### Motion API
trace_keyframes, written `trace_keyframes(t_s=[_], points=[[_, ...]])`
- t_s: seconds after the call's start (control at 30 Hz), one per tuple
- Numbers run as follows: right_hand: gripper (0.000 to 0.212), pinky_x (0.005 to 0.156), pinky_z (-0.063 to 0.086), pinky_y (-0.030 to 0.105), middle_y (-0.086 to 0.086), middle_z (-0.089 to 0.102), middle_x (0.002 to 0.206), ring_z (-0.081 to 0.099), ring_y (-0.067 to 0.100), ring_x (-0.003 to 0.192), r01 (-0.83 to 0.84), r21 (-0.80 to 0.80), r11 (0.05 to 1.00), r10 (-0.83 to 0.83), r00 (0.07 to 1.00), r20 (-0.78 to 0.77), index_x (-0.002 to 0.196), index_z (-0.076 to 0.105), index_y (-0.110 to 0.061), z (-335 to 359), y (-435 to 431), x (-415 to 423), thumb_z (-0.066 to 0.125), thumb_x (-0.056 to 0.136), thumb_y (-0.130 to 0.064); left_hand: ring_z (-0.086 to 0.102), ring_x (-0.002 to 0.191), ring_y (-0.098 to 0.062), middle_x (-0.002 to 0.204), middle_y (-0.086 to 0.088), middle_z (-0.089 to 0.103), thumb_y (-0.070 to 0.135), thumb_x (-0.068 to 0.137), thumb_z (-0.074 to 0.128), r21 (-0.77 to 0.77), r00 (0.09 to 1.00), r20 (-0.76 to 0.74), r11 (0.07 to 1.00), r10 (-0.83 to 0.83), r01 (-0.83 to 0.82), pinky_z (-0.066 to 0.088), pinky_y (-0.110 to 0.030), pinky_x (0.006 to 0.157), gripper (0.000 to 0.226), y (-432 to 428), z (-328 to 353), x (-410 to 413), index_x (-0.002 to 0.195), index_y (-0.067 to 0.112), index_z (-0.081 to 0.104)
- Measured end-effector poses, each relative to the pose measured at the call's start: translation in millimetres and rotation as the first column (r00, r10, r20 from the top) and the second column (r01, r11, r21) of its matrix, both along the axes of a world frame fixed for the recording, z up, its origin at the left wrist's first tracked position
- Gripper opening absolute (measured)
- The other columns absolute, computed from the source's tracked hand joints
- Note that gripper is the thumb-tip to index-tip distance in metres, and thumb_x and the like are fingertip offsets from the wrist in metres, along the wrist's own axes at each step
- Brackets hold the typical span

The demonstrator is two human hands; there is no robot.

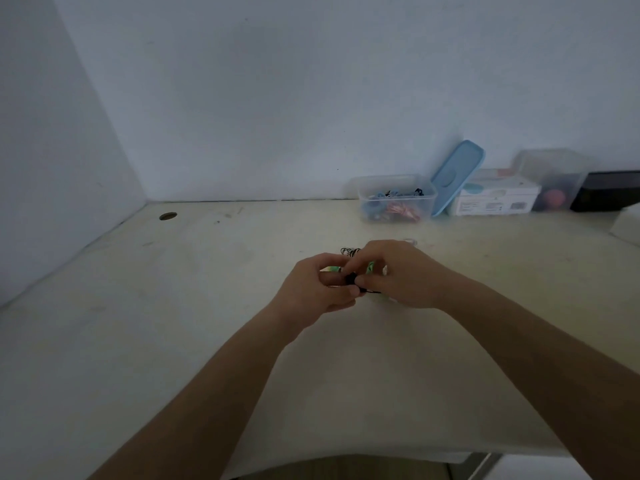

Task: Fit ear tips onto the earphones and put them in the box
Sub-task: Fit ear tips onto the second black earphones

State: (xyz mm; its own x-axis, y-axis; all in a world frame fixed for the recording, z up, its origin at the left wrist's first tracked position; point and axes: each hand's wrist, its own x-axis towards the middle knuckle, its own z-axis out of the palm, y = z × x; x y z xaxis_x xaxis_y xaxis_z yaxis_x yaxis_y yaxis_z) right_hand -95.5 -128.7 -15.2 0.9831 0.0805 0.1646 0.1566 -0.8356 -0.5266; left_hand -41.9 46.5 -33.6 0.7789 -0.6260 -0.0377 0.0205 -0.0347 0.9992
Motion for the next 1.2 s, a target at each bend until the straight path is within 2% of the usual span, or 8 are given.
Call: trace_keyframes(t_s=[0.1, 0.2, 0.37, 0.47, 0.6, 0.7, 1.0, 1.2], points=[[0.014, 0.071, 0.05, 0.02, -0.013, 0.067, 0.09, 0.063, 0.006, 0.081, 0.003, 0.055, 0.999, -0.004, 1.0, 0.013, 0.098, 0.072, -0.027, -4.1, -2.6, 4.7, 0.069, 0.09, -0.017, 0.073, 0.094, -0.024, 0.103, -0.016, 0.074, -0.009, 0.08, 0.073, 0.038, 0.999, 0.05, 0.999, -0.006, 0.004, 0.06, -0.028, 0.073, 0.04, 0.3, -1.3, 1.0, 0.114, 0.01, 0.064], [0.01, 0.066, 0.049, 0.014, -0.007, 0.071, 0.083, 0.065, 0.0, 0.072, 0.052, 0.299, 0.953, -0.063, 0.998, 0.027, 0.096, 0.067, -0.018, -3.4, -5.1, 10.4, 0.065, 0.093, -0.009, 0.073, 0.09, -0.015, 0.1, -0.003, 0.077, 0.003, 0.08, 0.078, 0.148, 0.987, 0.161, 0.989, -0.017, -0.007, 0.059, -0.026, 0.068, 0.037, 3.9, 3.5, 5.1, 0.112, 0.017, 0.066], [0.013, 0.07, 0.052, 0.027, 0.005, 0.067, 0.074, 0.061, 0.015, 0.067, 0.129, 0.659, 0.741, -0.137, 0.99, -0.04, 0.099, 0.07, -0.009, -1.0, -10.4, 20.7, 0.057, 0.099, -0.01, 0.075, 0.083, -0.018, 0.093, -0.001, 0.077, 0.016, 0.093, 0.066, 0.124, 0.954, 0.275, 0.979, 0.124, -0.163, 0.058, -0.029, 0.064, 0.01, 25.1, 20.3, 27.0, 0.102, 0.015, 0.071], [0.018, 0.058, 0.048, 0.026, 0.002, 0.063, 0.066, 0.053, 0.017, 0.055, 0.162, 0.775, 0.611, -0.137, 0.986, -0.098, 0.097, 0.071, -0.006, 1.4, -13.4, 26.7, 0.055, 0.1, -0.01, 0.074, 0.073, -0.017, 0.086, -0.001, 0.077, 0.012, 0.092, 0.066, 0.128, 0.904, 0.363, 0.949, 0.225, -0.287, 0.056, -0.025, 0.059, 0.008, 39.9, 22.5, 44.6, 0.096, 0.015, 0.072], [0.019, 0.052, 0.028, 0.028, 0.003, 0.065, 0.069, 0.039, 0.015, 0.051, 0.139, 0.793, 0.593, -0.124, 0.989, -0.081, 0.092, 0.075, -0.009, 0.2, -15.0, 37.7, 0.057, 0.098, -0.011, 0.067, 0.063, -0.008, 0.08, 0.001, 0.073, 0.018, 0.083, 0.076, 0.397, 0.865, 0.496, 0.865, 0.077, -0.305, 0.052, -0.02, 0.054, 0.007, 55.3, 15.4, 62.2, 0.087, 0.022, 0.073], [0.019, 0.047, 0.028, 0.023, 0.002, 0.066, 0.069, 0.037, 0.011, 0.048, 0.113, 0.743, 0.659, -0.097, 0.993, -0.065, 0.089, 0.077, -0.014, 2.9, -8.7, 41.9, 0.059, 0.097, -0.015, 0.062, 0.059, 0.002, 0.078, 0.008, 0.072, 0.028, 0.074, 0.085, 0.58, 0.865, 0.491, 0.78, -0.103, -0.236, 0.047, -0.017, 0.053, 0.012, 60.6, 10.5, 65.2, 0.078, 0.027, 0.073], [0.019, 0.039, 0.031, 0.015, 0.001, 0.07, 0.071, 0.036, 0.007, 0.044, 0.075, 0.725, 0.685, 0.034, 0.99, -0.134, 0.088, 0.076, -0.016, -0.5, 13.8, 50.2, 0.06, 0.097, -0.017, 0.067, 0.068, -0.007, 0.084, 0.009, 0.073, 0.018, 0.075, 0.084, 0.656, 0.863, 0.459, 0.736, -0.212, -0.167, 0.056, -0.019, 0.063, 0.015, 63.1, 0.6, 65.2, 0.08, 0.029, 0.075], [0.014, 0.053, 0.042, 0.026, 0.005, 0.077, 0.088, 0.052, 0.012, 0.054, 0.077, 0.706, 0.704, 0.054, 0.986, -0.161, 0.101, 0.074, -0.014, -14.8, 16.4, 50.7, 0.061, 0.097, -0.014, 0.067, 0.065, -0.008, 0.084, 0.008, 0.071, 0.016, 0.079, 0.08, 0.655, 0.854, 0.477, 0.732, -0.209, -0.187, 0.055, -0.019, 0.061, 0.017, 65.2, -0.8, 66.4, 0.078, 0.029, 0.071]])
